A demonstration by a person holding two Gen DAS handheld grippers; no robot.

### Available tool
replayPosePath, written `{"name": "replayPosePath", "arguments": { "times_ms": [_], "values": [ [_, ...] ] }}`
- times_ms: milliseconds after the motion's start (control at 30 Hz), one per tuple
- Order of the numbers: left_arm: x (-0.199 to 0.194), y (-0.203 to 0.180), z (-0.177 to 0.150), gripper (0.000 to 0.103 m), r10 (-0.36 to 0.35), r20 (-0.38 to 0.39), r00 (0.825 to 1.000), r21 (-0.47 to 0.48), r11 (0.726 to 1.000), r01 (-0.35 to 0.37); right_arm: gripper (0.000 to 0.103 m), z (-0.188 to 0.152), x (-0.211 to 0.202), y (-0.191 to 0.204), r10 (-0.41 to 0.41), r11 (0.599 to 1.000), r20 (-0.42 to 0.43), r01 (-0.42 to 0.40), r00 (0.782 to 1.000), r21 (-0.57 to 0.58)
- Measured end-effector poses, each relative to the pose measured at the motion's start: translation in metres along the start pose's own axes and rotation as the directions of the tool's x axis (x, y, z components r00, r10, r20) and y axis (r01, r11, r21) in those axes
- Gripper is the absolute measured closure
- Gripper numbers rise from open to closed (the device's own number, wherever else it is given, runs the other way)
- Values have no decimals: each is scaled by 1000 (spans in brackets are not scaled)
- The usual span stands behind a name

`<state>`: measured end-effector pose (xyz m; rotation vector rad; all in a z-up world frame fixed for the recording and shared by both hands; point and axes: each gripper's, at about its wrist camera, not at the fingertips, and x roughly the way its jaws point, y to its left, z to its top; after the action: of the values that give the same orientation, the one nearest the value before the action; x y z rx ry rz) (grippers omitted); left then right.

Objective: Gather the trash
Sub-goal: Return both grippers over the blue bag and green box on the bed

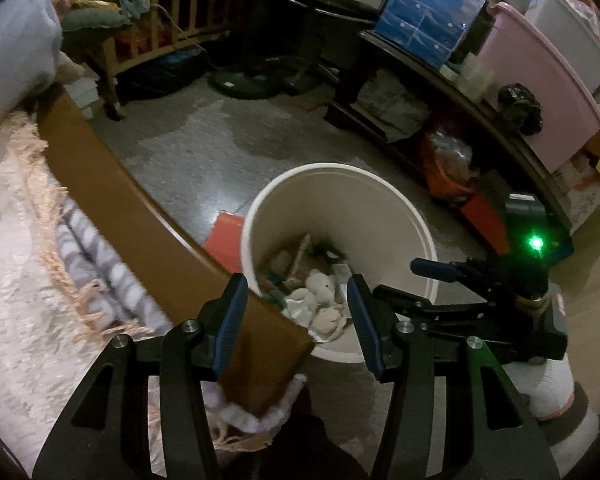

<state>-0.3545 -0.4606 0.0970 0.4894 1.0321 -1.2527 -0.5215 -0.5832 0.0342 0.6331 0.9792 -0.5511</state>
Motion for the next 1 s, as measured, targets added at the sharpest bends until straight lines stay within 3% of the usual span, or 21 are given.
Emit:
{"name": "replayPosePath", "arguments": {
  "times_ms": [567, 1000],
  "values": [
    [-37, 54, -25, 53, 180, 67, 981, -48, 983, -177, 35, 3, -8, 61, 11, 994, 0, -11, 1000, -107],
    [-74, 129, -48, 53, 291, 94, 952, -175, 946, -271, 35, 28, -6, 148, 65, 970, -1, -63, 998, -234]
  ]
}}
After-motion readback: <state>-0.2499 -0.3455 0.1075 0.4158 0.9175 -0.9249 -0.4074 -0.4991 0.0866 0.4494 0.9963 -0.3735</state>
